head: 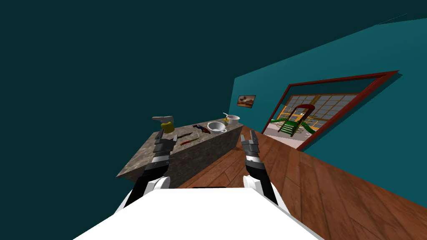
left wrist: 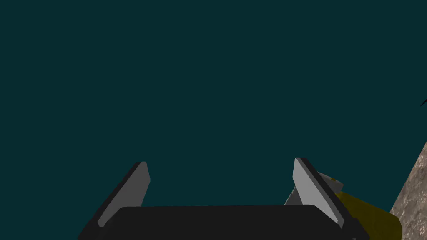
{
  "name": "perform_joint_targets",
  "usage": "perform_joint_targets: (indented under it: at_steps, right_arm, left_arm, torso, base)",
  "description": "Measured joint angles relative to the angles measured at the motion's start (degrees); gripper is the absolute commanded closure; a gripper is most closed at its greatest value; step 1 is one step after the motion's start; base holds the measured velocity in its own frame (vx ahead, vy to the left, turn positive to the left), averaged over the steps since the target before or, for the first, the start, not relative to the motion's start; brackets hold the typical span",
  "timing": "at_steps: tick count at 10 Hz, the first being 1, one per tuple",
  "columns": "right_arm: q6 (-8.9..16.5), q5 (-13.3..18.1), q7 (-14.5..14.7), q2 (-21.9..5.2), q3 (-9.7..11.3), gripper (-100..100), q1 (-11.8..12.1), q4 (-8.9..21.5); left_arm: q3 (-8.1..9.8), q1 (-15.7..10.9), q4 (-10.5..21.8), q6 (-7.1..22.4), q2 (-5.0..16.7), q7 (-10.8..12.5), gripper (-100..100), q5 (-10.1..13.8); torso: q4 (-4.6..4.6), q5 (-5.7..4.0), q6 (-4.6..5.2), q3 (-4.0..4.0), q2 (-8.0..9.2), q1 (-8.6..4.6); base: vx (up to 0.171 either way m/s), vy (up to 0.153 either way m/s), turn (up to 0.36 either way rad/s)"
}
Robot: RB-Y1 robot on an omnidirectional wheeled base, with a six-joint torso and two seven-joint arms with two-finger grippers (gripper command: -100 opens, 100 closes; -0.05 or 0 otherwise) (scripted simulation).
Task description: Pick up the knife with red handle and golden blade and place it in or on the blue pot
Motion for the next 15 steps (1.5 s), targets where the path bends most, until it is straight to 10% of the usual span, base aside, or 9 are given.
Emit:
perform_joint_targets:
  at_steps: [9,15]
  right_arm:
    - [0.0,0.0,0.0,0.01,0.01,0,0.0,0.0]
    - [0.0,0.0,0.0,0.0,0.0,0,0.01,0.0]
  left_arm:
    - [3.15,-1.25,-1.22,11.48,11.7,8.19,-100,7.53]
    - [5.41,-1.88,-2.73,19.8,15.83,14.2,-100,12.8]
  torso:
    - [-0.03,-0.06,0.02,-0.07,-0.12,-0.27]
    - [-0.02,-0.04,-0.01,-0.05,-0.07,-0.15]
  base:
    - [0.019,-0.047,-0.1]
    - [0.023,-0.043,-0.102]
